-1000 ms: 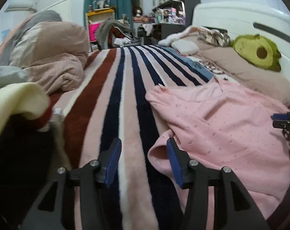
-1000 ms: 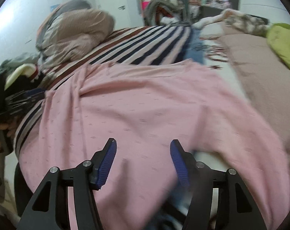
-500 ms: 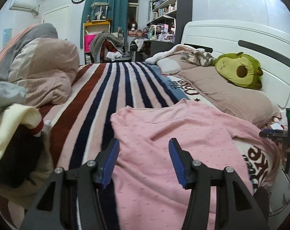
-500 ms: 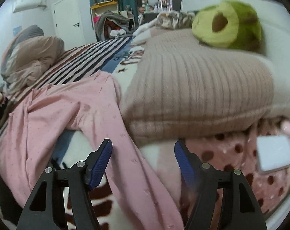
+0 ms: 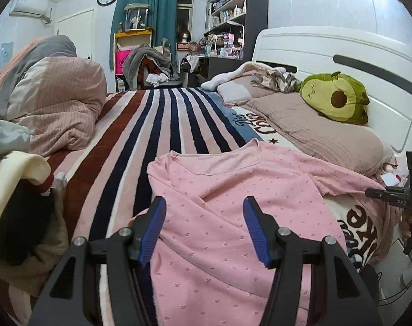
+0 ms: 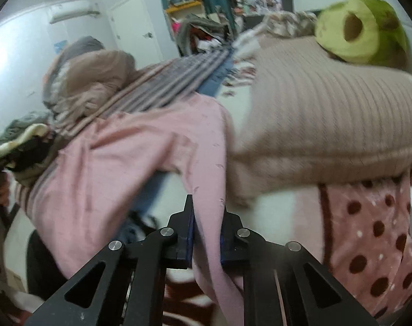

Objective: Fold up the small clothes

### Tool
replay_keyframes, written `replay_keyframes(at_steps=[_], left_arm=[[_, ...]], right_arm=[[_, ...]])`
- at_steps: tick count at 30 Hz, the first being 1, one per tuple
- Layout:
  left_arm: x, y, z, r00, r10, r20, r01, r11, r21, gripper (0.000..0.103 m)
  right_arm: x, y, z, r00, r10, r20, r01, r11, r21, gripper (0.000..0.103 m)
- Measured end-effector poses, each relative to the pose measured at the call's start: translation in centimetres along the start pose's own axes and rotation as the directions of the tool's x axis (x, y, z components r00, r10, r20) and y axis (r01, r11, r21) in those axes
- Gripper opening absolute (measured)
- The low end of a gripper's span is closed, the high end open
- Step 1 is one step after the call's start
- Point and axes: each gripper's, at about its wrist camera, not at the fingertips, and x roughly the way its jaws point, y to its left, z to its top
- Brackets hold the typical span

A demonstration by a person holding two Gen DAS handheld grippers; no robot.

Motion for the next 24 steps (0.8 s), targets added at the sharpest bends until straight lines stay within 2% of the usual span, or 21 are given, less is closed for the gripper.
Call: replay_keyframes(at_steps=[5,10,13,16,18,20,21,22,24], left_arm=[[-1.8,1.9,-0.5,0.999,-0.007,0.041,0.008,1.0,-0.02,0.056],[-4.1,4.2,-1.4,0.997,0.0,0.076,0.002,0.999,-0.034,0.06],[-5.6,5.7,-2.3,0.996,0.009,0.091,-0.005,0.999,-0.047,0.061],[-6.6,7.1,-3.1,0.995,0.018,0.098,-0.012,0.998,-0.063,0.063],[-7.0,7.8,-3.7,0.995,0.025,0.096,-0.018,0.997,-0.073,0.064],[-7.1,8.5,-4.2,0.996,0.029,0.089,-0.021,0.997,-0.081,0.064],[-7.0,8.7,-4.5,0.996,0.03,0.083,-0.023,0.996,-0.083,0.064],[-7.0,8.9,-4.7,0.996,0.032,0.08,-0.025,0.996,-0.083,0.064],[-6.8,9.1,-4.9,0.997,0.032,0.073,-0.026,0.996,-0.085,0.064]], right_arm=[[-1.0,5.5,3.3,0.993,0.107,0.054,-0.103,0.991,-0.087,0.007],[0.4,12.6,6.6,0.982,0.184,0.049,-0.169,0.961,-0.221,0.007],[3.4,17.2,7.2,0.969,0.245,-0.023,-0.242,0.93,-0.278,0.007],[8.3,21.3,6.7,0.942,0.3,-0.152,-0.331,0.905,-0.267,0.008],[11.2,23.1,5.8,0.922,0.309,-0.232,-0.364,0.897,-0.251,0.01],[14.5,24.8,4.1,0.906,0.281,-0.318,-0.365,0.898,-0.247,0.012],[15.3,25.1,3.7,0.903,0.266,-0.337,-0.357,0.901,-0.248,0.016],[16.3,25.5,3.0,0.901,0.245,-0.358,-0.345,0.904,-0.251,0.026],[16.5,25.4,2.5,0.895,0.256,-0.366,-0.357,0.903,-0.239,0.034]])
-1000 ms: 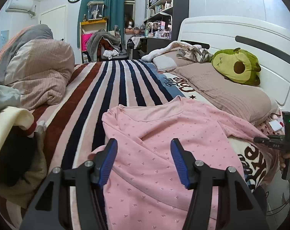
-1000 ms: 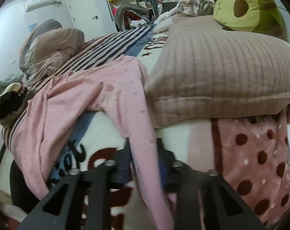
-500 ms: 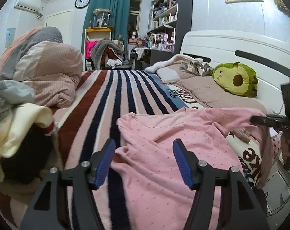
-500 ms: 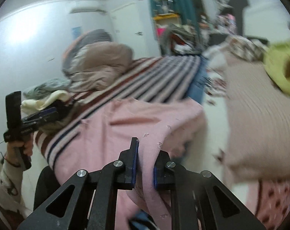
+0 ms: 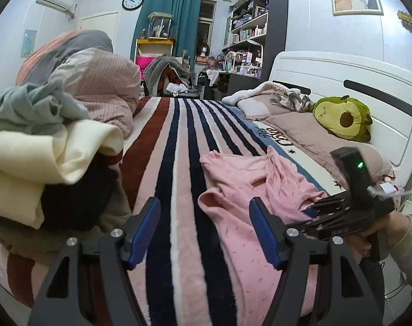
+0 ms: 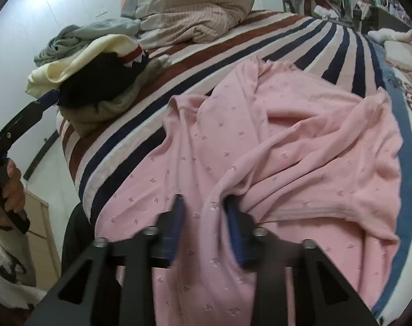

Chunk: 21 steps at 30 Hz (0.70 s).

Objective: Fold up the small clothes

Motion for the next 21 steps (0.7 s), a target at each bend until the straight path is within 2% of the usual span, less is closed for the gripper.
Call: replay_keyframes(at_steps=[3,7,10,14,19,21], left_arm=[[0.2,0.2,-0.1,1.0,-0.005,-0.001,0.005,1.0,-0.009,0.064],[0.3,-0.4,0.2,1.0,-0.022,0.01,0.022,1.0,-0.013,0.064],[0.4,-1.3,0.4,0.999,-0.037,0.011,0.037,0.999,-0.003,0.065],[0.7,-2.8,0.4,0.998,-0.056,-0.003,0.056,0.998,0.013,0.065],[1.2,-4.7,0.0,0.997,-0.071,-0.034,0.073,0.997,0.035,0.065],[1.5,-5.3,0.0,0.996,-0.077,-0.046,0.079,0.996,0.044,0.065]], right_arm=[[-1.9,0.2,-0.2,1.0,-0.005,0.027,0.005,1.0,0.001,0.04],[-6.8,-0.3,-1.2,0.991,-0.073,0.109,0.074,0.997,-0.005,0.047],[-9.7,-1.7,-2.4,0.983,-0.129,0.131,0.127,0.992,0.018,0.049],[-11.5,-4.2,-5.7,0.985,-0.152,0.085,0.147,0.987,0.062,0.054],[-10.1,-5.1,-9.6,0.998,-0.061,0.003,0.06,0.994,0.091,0.054],[-9.7,-5.3,-10.8,0.997,-0.071,-0.013,0.072,0.993,0.097,0.054]])
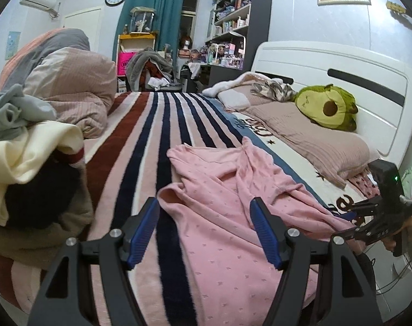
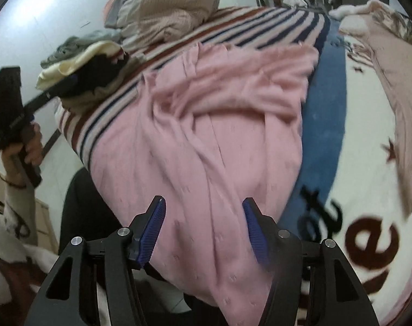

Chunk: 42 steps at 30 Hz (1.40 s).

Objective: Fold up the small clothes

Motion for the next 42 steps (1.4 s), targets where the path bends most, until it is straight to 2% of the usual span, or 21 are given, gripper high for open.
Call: replay_keyframes(at_steps=[2,3,4,6,11,14,20,22,24,26,29,31,33,36,40,41,42], left_arm=[[0.1,-0.4,0.1,1.0,-0.003,-0.006,0.003,1.0,0.009,0.065],[0.1,-0.6,0.1,1.0,-0.004,-0.006,0.004,1.0,0.014,0.065],[0.1,-0.7,0.2,1.0,-0.005,-0.004,0.005,1.0,0.019,0.065],[0.0,-0.6,0.3,1.0,-0.006,0.002,0.006,1.0,0.021,0.065],[-0.1,0.1,0.5,1.0,-0.004,0.022,0.004,1.0,0.013,0.065],[-0.5,0.9,0.4,0.999,-0.006,0.034,0.006,1.0,0.001,0.065],[-1.9,2.9,-0.1,0.999,0.003,0.047,-0.003,1.0,-0.017,0.066],[-2.2,3.7,-0.6,0.999,-0.001,0.041,0.002,1.0,-0.018,0.072],[-2.4,4.2,-1.0,0.999,-0.007,0.031,0.007,1.0,-0.018,0.072],[-2.3,4.8,-1.5,1.0,0.003,0.015,-0.003,1.0,-0.018,0.072],[-1.9,5.4,-2.3,1.0,0.005,-0.006,-0.005,1.0,-0.027,0.072],[-1.7,5.7,-2.7,1.0,-0.01,-0.018,0.009,0.999,-0.035,0.072],[-1.3,5.8,-3.0,0.999,-0.023,-0.032,0.022,0.999,-0.035,0.072],[-0.7,5.6,-3.2,0.998,-0.034,-0.045,0.032,0.999,-0.03,0.072],[-0.1,5.0,-3.0,0.998,-0.048,-0.045,0.047,0.999,-0.025,0.072],[0.0,4.8,-2.9,0.998,-0.049,-0.043,0.049,0.999,-0.021,0.072],[0.1,4.5,-2.7,0.998,-0.05,-0.042,0.049,0.999,-0.016,0.072]], right_arm=[[0.2,-0.1,-0.5,1.0,-0.02,-0.001,0.02,1.0,-0.011,0.038],[0.0,0.1,-0.7,0.999,-0.039,0.003,0.039,0.999,-0.021,0.022],[-0.2,0.3,-0.6,0.998,-0.06,0.014,0.061,0.998,-0.03,0.016],[-0.9,0.5,-0.6,0.999,-0.033,0.042,0.034,0.999,-0.019,0.01],[-4.0,3.8,1.1,0.99,0.024,0.141,-0.011,0.996,-0.089,0.008],[-4.6,6.9,2.7,0.98,0.119,0.162,-0.094,0.983,-0.155,0.008],[-0.5,12.1,5.4,0.949,0.304,0.086,-0.28,0.935,-0.217,0.008],[1.7,13.6,5.9,0.948,0.315,0.055,-0.294,0.927,-0.233,0.008],[4.2,15.1,6.4,0.938,0.346,0.015,-0.333,0.913,-0.235,0.008],[6.4,16.2,6.6,0.931,0.363,-0.036,-0.361,0.903,-0.234,0.009],[9.4,17.2,6.2,0.929,0.351,-0.118,-0.369,0.903,-0.22,0.018],[10.7,17.2,5.8,0.923,0.348,-0.163,-0.376,0.906,-0.193,0.031],[10.5,16.9,5.5,0.927,0.337,-0.167,-0.365,0.911,-0.19,0.038],[7.9,15.7,5.6,0.939,0.32,-0.124,-0.34,0.918,-0.203,0.042],[3.4,11.7,6.8,0.985,0.173,0.028,-0.165,0.968,-0.191,0.052],[2.5,10.4,7.0,0.991,0.119,0.061,-0.107,0.979,-0.173,0.054],[1.7,8.6,7.1,0.995,0.018,0.1,-0.003,0.989,-0.15,0.057]])
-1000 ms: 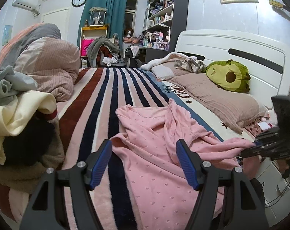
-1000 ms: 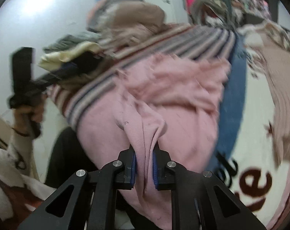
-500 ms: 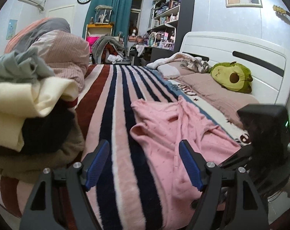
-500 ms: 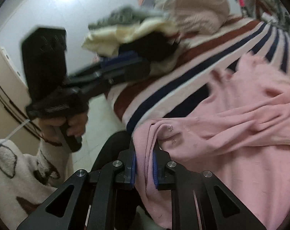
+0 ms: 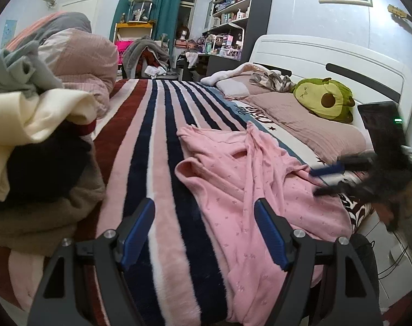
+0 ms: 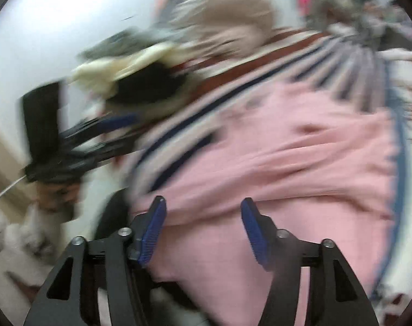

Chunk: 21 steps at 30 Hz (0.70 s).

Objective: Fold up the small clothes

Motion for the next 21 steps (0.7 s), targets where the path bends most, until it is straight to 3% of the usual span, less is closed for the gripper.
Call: replay_keyframes(at_steps=[1,3,5,13,21], left_arm=[[0.1,-0.1,0.1,1.0,0.0,0.0,0.0,1.0,0.005,0.072],[0.4,-0.5,0.3,1.0,0.002,-0.005,-0.002,1.0,0.015,0.072],[0.8,-0.7,0.6,1.0,0.006,-0.015,-0.006,1.0,0.017,0.072],[3.7,-0.6,1.8,0.999,0.025,-0.027,-0.025,1.0,0.003,0.072],[6.3,-0.5,2.9,0.998,0.036,-0.042,-0.035,0.999,0.009,0.072]], right_arm=[[-0.4,-1.5,-0.1,0.995,-0.103,0.009,0.103,0.995,0.006,0.059],[-0.5,-3.8,-0.5,0.964,-0.266,0.0,0.266,0.964,-0.004,0.063],[0.2,-5.9,-1.2,0.915,-0.402,-0.031,0.4,0.915,-0.05,0.063],[4.2,-9.0,-1.6,0.86,-0.506,-0.066,0.492,0.857,-0.151,0.063],[5.7,-9.0,0.6,0.859,-0.511,0.014,0.504,0.841,-0.195,0.059]])
